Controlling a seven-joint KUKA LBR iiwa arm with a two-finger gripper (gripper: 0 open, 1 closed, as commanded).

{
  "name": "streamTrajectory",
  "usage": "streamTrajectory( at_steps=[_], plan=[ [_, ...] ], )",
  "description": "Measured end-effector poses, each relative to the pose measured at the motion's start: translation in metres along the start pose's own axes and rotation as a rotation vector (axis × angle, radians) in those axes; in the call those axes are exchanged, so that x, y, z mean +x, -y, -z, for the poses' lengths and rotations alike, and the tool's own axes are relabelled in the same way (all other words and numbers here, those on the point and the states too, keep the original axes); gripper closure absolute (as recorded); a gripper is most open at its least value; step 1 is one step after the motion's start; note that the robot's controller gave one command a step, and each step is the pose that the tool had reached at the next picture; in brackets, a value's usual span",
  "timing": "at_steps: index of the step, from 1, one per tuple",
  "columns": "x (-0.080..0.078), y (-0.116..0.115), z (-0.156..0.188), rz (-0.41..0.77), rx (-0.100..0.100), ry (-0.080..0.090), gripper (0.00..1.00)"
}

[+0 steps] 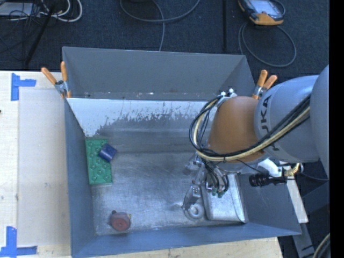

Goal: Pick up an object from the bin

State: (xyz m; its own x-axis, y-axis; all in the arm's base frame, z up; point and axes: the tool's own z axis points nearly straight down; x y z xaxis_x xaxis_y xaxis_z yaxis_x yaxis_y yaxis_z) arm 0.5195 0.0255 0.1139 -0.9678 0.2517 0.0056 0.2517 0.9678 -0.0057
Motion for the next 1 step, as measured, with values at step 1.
streamTrajectory(
  at_steps=[1],
  plan=[
    [0.0235, 0.0544, -0.0245, 0.245, -0.002, -0.001, 0.00]
  ],
)
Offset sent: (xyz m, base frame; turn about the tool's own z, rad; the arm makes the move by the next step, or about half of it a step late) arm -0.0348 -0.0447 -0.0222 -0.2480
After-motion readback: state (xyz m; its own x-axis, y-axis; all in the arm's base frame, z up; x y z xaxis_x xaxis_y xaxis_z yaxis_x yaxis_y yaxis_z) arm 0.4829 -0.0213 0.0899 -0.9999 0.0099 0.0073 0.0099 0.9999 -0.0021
